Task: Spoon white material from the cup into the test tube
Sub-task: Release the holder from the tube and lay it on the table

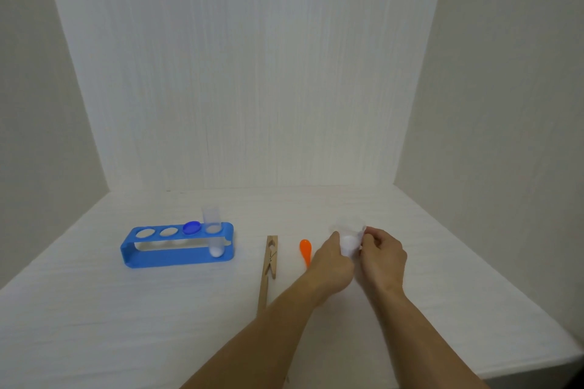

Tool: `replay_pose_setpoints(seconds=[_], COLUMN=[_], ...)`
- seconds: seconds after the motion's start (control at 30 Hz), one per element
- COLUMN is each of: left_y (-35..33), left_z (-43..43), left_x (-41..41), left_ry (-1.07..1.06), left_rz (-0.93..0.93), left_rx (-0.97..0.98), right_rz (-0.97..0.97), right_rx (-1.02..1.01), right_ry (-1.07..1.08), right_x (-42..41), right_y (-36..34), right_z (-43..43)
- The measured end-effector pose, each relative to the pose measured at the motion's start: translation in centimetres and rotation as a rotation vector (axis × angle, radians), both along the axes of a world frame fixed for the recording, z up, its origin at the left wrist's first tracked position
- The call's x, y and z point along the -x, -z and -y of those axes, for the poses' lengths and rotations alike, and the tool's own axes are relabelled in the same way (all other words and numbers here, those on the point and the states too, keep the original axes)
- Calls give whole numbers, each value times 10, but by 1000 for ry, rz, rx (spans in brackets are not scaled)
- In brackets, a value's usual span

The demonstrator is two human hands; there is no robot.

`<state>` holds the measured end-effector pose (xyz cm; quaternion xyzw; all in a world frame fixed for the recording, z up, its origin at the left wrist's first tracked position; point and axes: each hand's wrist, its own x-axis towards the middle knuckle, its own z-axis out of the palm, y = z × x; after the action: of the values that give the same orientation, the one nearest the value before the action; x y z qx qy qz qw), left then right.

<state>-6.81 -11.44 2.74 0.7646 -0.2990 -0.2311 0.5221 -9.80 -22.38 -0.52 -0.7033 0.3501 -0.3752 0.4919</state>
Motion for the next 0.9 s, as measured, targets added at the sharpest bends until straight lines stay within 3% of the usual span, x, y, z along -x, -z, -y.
replay_pose_setpoints(seconds=[0.2, 0.37, 0.53, 0.67, 0.77, 0.9], left_y=[-1, 0, 3, 6, 9, 12], left_z=[-5, -26, -53, -68, -73, -74], left_x=[-4, -19, -41, -48, -48, -48], left_ry=[7, 5, 76, 153, 207, 261], left_rz=[45, 320, 667, 719, 749, 780], left_rx=[24, -84, -352, -455, -523, -576], right_rz=[-10, 80, 220, -61, -351, -501], right_rx=[13, 82, 280, 527, 546, 544], right_ry=[5, 90, 58, -123, -256, -316], right_x=[0, 3, 8, 10, 11, 11], right_y=[0, -3, -16, -22, -20, -20], right_z=[-1, -2, -12, -24, -34, -47])
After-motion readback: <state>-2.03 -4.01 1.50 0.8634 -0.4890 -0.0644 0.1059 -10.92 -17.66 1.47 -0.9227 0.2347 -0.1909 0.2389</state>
